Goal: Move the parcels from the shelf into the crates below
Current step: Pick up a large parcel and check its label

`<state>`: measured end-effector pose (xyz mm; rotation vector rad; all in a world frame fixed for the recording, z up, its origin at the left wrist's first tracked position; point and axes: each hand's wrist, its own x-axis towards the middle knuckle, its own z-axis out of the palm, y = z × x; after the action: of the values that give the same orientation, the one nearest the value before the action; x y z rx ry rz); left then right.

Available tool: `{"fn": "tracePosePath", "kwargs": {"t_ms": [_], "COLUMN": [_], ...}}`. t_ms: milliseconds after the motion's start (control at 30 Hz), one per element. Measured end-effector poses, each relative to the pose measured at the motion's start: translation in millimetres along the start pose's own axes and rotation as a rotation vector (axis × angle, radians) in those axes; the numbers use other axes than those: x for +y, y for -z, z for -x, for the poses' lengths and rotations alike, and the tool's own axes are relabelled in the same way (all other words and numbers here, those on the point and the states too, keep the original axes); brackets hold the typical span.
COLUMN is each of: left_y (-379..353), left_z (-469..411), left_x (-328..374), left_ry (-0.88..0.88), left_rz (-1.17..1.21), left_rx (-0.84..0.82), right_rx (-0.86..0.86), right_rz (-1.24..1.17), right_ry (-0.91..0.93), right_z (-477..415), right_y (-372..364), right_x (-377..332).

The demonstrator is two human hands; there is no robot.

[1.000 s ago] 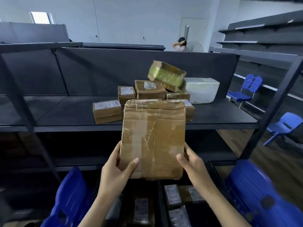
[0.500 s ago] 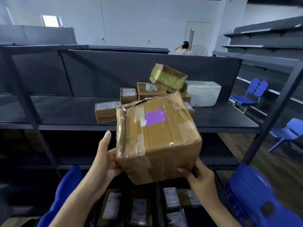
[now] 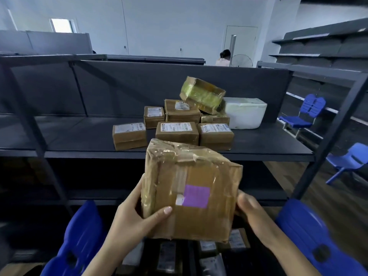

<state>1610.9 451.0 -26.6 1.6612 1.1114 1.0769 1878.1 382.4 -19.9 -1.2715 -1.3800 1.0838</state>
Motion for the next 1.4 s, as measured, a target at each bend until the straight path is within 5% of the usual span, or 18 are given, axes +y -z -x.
{"fn": "tracePosePath", "kwargs": {"t_ms": [167,367,433,633,867,1100,1233,1333,1400], "left_y": [9,20,21,7,-33,-7,3,6,13], "left_z": [8,6,0,-1,32,15,5,2,1], "left_x": [0,18,20,11,41,39,35,27,29], "left_ry": [0.021,0.252,0.257,0.108,-0.035,0.007,0.120,0.236,0.389], "left_rz": [-0.081,0.583,0.458,0.124,-0.449,-0.089,0.042,0.414,0.550], "left_rx": [-0.056,-0.125,-0.199,-0.020,0.092,0.173,0.050,-0.146,-0.109], "right_rx": [0.077,0.086,0.037,-0.093,0.186,0.262,0.309,0.330,0.352], "right_rz": [0.138,0.261,0.282,0.049,-0.440,-0.668,-0.411,-0.130,-0.010], "right_ry": [-0.030,0.079,0.093,-0.014,-0.264,-0.316,-0.169,-0.038,0.017], "right_z": [-5,-3,-3,-4,-17,-11,-6,-4,-3], "right_y": [-6,-7,-2,2,-20,-16,-16,-15,-13], "right_x": [8,31,40,36,53,76,74,73,77]}}
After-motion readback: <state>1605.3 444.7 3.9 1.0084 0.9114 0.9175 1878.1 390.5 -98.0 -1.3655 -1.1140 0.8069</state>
